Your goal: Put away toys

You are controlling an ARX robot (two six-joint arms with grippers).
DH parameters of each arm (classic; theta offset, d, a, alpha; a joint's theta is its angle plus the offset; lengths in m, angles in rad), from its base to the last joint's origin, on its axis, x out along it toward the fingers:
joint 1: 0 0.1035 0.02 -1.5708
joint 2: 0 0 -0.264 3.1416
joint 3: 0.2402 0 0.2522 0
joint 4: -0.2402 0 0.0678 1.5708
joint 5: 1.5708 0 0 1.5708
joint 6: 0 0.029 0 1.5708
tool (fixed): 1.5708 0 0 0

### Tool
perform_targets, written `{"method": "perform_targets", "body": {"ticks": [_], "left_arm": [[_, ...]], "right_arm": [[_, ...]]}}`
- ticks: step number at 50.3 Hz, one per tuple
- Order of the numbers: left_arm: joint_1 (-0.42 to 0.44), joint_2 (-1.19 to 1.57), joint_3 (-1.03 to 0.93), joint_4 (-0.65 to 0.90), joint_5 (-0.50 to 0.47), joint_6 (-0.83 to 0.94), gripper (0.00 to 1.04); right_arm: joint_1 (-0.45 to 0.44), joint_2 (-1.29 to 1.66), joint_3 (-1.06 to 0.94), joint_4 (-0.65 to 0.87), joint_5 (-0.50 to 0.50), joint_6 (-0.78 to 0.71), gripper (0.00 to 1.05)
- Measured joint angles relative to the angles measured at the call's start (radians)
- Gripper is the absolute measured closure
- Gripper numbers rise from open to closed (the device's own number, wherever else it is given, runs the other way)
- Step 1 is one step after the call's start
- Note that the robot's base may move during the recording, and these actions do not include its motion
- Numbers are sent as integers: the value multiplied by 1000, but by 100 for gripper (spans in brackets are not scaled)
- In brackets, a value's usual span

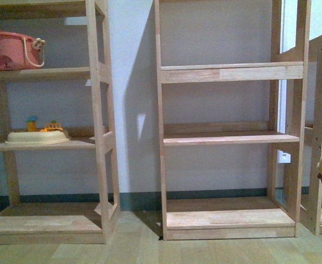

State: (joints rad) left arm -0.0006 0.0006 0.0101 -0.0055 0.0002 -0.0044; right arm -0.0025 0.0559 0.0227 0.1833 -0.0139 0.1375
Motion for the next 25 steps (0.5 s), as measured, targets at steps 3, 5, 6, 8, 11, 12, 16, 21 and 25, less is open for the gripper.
{"method": "perform_targets", "body": {"ticks": [3, 5, 6, 8, 11, 12, 16, 21, 25], "left_arm": [[0, 0, 0, 0, 0, 0, 6], [0, 0, 0, 0, 0, 0, 6], [0, 0, 0, 0, 0, 0, 6], [0, 0, 0, 0, 1, 0, 6], [0, 0, 0, 0, 0, 0, 6], [0, 0, 0, 0, 0, 0, 6], [0, 0, 0, 0, 0, 0, 6], [0, 0, 0, 0, 0, 0, 6], [0, 0, 0, 0, 0, 0, 6]], "right_arm": [[0, 0, 0, 0, 3, 0, 85], [0, 0, 0, 0, 3, 0, 85], [0, 0, 0, 0, 3, 0, 85], [0, 0, 0, 0, 3, 0, 85], [0, 0, 0, 0, 3, 0, 85], [0, 0, 0, 0, 3, 0, 85], [0, 0, 0, 0, 2, 0, 85], [0, 0, 0, 0, 3, 0, 85], [0, 0, 0, 0, 3, 0, 85]]}}
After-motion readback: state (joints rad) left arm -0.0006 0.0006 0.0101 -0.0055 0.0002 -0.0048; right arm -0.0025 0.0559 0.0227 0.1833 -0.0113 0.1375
